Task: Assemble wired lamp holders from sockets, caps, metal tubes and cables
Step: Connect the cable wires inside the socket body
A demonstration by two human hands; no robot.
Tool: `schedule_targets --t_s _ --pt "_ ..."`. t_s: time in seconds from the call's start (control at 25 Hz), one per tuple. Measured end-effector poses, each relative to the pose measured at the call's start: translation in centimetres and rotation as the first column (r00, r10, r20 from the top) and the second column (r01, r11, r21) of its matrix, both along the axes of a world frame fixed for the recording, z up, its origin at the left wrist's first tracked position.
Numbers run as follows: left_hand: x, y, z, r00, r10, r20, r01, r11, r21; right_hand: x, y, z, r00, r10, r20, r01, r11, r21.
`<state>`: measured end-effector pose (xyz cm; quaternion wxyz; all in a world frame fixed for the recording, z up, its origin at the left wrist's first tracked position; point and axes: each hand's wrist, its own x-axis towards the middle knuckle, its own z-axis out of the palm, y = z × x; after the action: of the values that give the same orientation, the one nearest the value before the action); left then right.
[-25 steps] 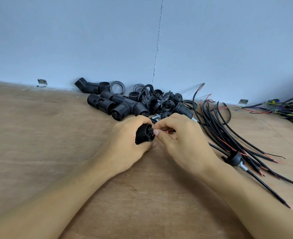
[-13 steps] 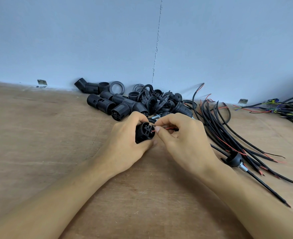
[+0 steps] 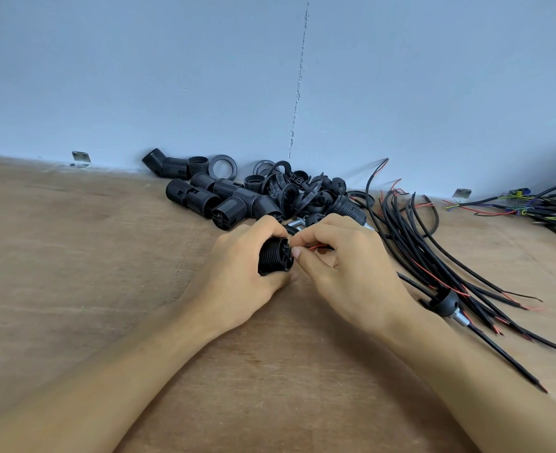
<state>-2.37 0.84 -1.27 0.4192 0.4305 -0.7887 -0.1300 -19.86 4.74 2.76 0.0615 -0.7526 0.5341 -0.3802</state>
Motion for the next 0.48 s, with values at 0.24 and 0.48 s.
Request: schedule_targets --t_s 0.24,0.48 --pt "-0.07 0.02 -0.10 1.000 -0.003 -0.023 0.003 1.000 0.002 0.24 0.09 -0.01 1.000 -0.017 0.020 0.017 1.000 0.006" --pt "-0.04 -0.05 -0.14 1.000 -0.007 -0.011 0.007 1.000 0.002 0.41 0.09 -0.04 0.998 -0.042 0.041 0.042 0.999 0.011"
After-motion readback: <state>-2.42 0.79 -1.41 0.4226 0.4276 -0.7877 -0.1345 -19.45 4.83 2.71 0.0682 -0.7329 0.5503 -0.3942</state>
